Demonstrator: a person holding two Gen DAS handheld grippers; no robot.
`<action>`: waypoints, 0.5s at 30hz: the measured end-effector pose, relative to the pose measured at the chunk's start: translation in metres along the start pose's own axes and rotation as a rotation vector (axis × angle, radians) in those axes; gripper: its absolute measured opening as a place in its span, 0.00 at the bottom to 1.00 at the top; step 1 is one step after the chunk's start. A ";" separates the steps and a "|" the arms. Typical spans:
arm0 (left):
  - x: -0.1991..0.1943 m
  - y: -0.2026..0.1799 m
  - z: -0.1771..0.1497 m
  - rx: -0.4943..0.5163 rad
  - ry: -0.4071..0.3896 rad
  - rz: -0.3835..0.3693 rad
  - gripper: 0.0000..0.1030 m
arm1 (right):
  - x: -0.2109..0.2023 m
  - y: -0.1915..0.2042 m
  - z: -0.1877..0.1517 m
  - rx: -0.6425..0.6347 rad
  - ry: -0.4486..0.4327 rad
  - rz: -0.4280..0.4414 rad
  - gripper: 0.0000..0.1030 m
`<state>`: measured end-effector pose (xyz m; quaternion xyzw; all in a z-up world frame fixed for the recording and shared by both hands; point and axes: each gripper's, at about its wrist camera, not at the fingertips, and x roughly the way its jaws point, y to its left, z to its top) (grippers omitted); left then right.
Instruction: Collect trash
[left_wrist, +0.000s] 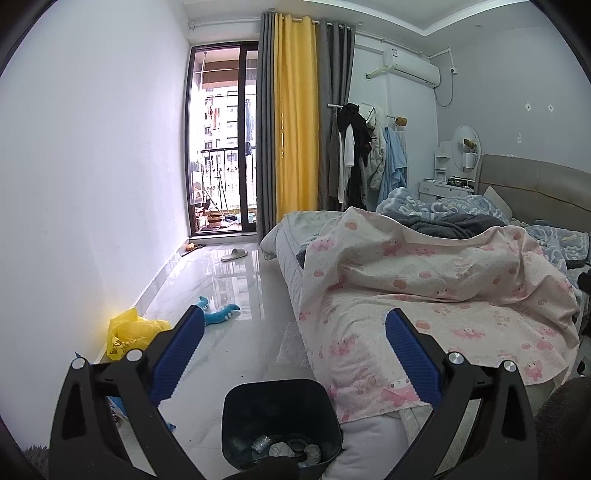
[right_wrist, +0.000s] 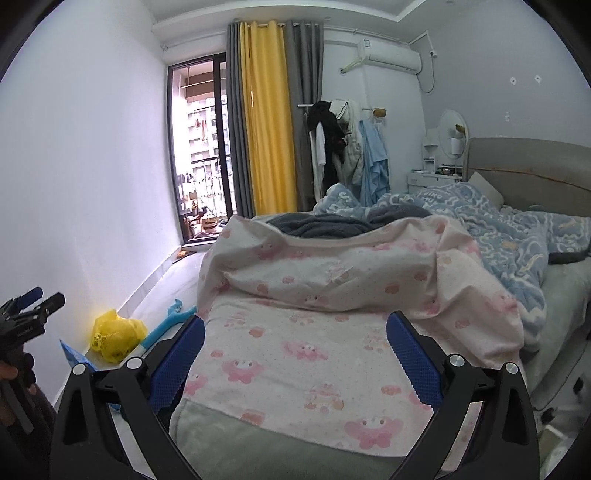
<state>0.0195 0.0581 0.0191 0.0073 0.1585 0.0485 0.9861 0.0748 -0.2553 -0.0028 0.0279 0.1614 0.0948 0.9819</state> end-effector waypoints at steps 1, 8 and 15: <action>-0.001 0.000 0.000 0.003 -0.004 0.001 0.97 | 0.000 0.001 -0.003 -0.003 -0.001 0.001 0.97; -0.003 0.001 -0.006 0.004 0.006 0.010 0.97 | -0.004 -0.002 -0.011 0.019 -0.025 0.026 0.97; -0.001 -0.002 -0.010 0.011 0.019 0.006 0.97 | -0.006 0.001 -0.013 0.007 -0.033 0.077 0.97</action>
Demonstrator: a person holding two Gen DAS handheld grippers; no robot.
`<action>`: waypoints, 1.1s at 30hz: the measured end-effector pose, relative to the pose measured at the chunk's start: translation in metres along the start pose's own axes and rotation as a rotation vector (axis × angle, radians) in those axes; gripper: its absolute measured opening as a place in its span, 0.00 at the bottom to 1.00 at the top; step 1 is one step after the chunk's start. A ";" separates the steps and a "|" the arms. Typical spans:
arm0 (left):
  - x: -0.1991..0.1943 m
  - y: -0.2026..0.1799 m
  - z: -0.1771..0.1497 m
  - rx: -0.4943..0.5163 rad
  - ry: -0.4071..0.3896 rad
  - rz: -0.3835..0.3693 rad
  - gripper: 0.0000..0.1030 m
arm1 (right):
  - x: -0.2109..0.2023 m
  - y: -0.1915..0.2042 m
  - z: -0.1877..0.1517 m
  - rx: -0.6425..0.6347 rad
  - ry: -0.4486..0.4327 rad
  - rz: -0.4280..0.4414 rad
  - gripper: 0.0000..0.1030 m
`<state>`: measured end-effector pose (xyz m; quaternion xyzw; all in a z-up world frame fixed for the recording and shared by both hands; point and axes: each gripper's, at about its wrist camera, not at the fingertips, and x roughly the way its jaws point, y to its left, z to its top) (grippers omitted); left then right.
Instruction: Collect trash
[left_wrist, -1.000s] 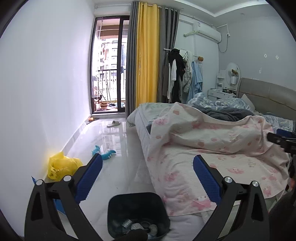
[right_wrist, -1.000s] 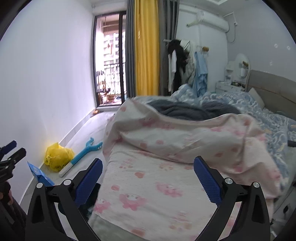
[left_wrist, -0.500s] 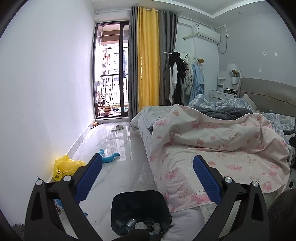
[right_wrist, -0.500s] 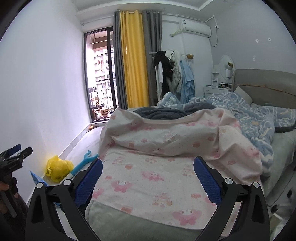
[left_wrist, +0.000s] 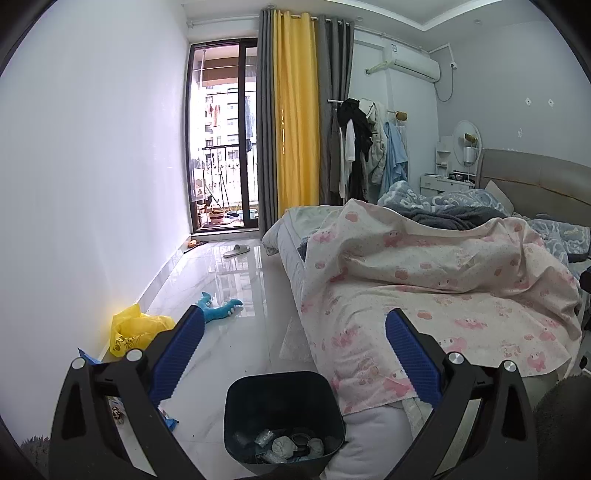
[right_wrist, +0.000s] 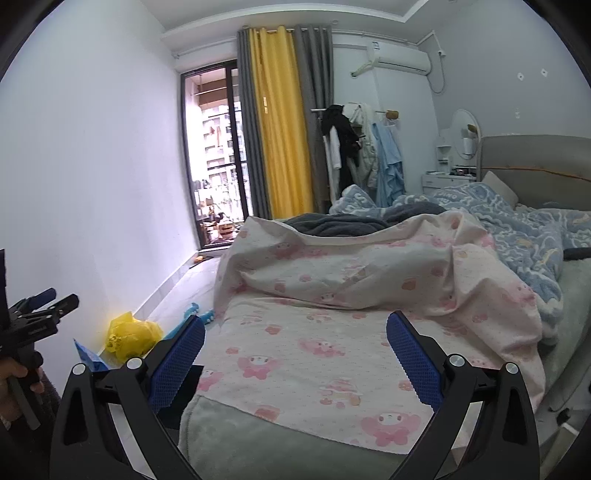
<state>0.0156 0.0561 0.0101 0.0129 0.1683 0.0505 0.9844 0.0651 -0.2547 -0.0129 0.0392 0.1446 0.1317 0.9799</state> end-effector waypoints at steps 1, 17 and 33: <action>0.000 -0.001 0.000 0.003 0.000 -0.002 0.97 | 0.000 0.002 0.000 -0.006 0.000 0.012 0.97; 0.000 -0.003 -0.003 0.017 0.018 -0.015 0.97 | 0.000 0.011 -0.001 -0.030 0.003 0.046 0.97; 0.004 -0.003 -0.005 0.014 0.029 -0.014 0.97 | 0.000 0.012 -0.001 -0.028 0.005 0.045 0.97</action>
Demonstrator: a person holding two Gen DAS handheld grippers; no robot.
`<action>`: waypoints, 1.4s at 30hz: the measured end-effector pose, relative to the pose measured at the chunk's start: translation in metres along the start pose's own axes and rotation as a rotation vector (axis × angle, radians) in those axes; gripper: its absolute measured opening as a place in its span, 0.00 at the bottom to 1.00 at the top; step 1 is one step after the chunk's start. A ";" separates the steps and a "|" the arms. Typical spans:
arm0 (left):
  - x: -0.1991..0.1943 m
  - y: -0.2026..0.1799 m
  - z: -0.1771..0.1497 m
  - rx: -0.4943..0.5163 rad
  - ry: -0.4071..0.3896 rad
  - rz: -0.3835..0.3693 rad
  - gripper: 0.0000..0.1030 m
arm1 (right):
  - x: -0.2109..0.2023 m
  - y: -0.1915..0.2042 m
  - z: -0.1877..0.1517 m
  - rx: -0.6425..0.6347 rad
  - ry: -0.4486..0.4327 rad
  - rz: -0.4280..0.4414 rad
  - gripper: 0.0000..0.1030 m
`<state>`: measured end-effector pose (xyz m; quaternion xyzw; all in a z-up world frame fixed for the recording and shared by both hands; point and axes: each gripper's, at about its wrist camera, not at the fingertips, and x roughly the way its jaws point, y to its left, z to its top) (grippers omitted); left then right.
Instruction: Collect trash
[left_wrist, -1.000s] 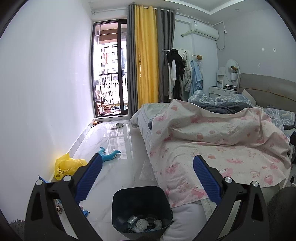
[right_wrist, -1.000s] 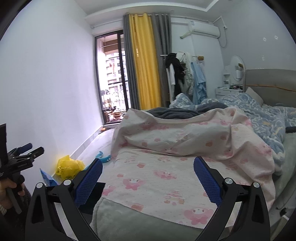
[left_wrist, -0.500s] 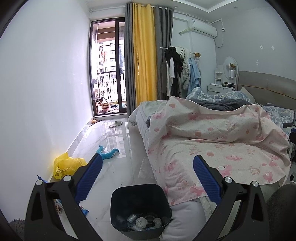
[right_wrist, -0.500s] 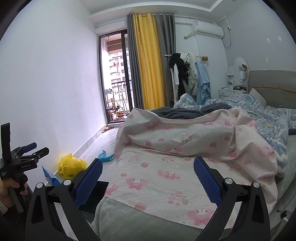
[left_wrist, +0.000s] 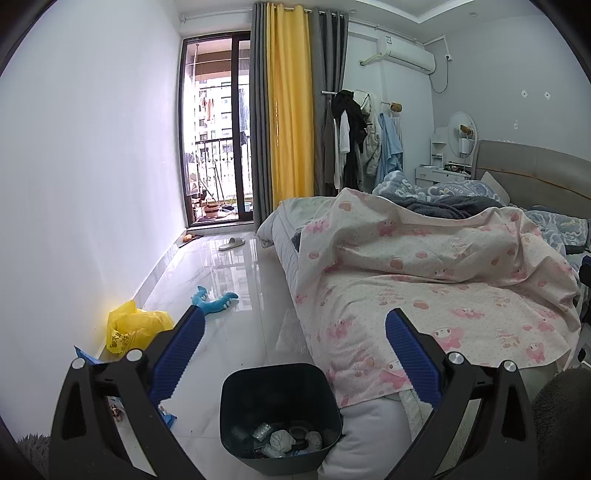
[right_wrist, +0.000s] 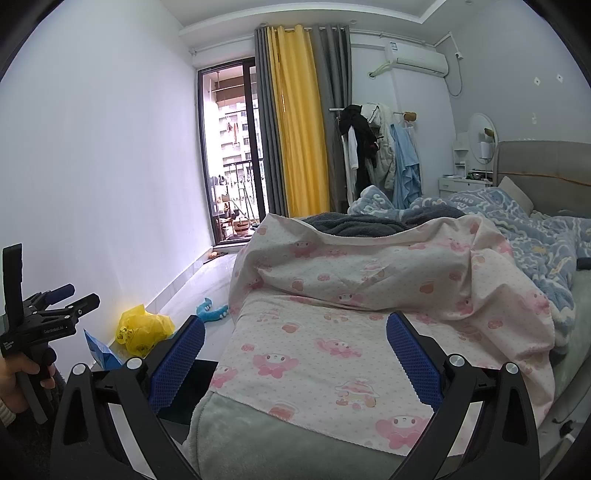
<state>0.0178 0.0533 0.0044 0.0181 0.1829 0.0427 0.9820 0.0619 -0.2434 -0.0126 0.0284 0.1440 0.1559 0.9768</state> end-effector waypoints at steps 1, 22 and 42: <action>0.000 0.000 0.000 0.000 0.000 0.001 0.97 | 0.000 0.000 0.000 0.000 0.000 0.000 0.97; 0.001 0.000 -0.001 0.001 0.002 -0.001 0.97 | 0.000 0.000 0.000 -0.002 0.000 -0.001 0.97; 0.002 -0.002 -0.003 0.004 0.005 -0.003 0.97 | 0.000 0.000 0.001 -0.003 0.002 0.000 0.97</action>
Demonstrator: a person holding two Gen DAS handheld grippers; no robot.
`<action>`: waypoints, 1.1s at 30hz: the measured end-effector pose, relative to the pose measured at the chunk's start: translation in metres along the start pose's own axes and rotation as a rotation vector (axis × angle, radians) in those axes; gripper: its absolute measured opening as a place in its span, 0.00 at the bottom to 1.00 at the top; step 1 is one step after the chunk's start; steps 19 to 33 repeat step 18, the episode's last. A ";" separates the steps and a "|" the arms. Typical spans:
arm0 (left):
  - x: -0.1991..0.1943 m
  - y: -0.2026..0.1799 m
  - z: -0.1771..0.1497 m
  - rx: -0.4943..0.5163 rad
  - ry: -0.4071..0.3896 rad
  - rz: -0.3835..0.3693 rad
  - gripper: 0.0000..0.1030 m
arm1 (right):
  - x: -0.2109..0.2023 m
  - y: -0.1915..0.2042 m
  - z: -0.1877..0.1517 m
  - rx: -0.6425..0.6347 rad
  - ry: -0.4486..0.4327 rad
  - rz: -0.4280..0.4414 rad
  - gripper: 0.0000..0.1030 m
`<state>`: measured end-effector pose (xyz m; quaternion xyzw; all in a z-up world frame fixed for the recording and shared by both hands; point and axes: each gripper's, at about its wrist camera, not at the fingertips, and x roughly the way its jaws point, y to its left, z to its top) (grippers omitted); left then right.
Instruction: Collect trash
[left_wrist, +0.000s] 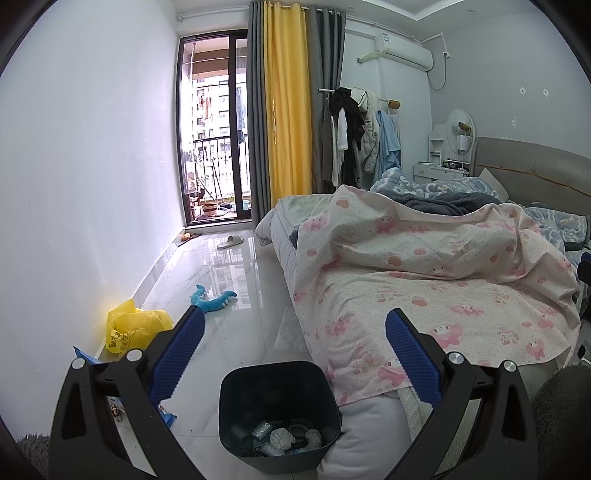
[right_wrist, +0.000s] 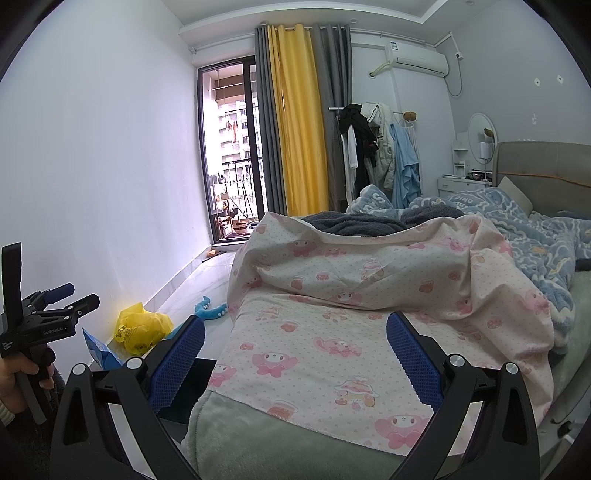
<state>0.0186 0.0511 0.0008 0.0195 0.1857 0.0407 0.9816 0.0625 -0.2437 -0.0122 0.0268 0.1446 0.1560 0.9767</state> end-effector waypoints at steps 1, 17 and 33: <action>0.000 -0.001 -0.001 0.000 0.000 0.000 0.97 | 0.000 0.000 0.000 0.000 0.000 0.000 0.97; 0.000 0.001 -0.001 -0.002 0.002 0.000 0.97 | 0.001 -0.001 0.000 -0.001 0.000 0.001 0.97; 0.000 0.001 -0.001 -0.001 0.002 0.000 0.97 | 0.001 -0.001 0.000 -0.001 0.000 0.001 0.97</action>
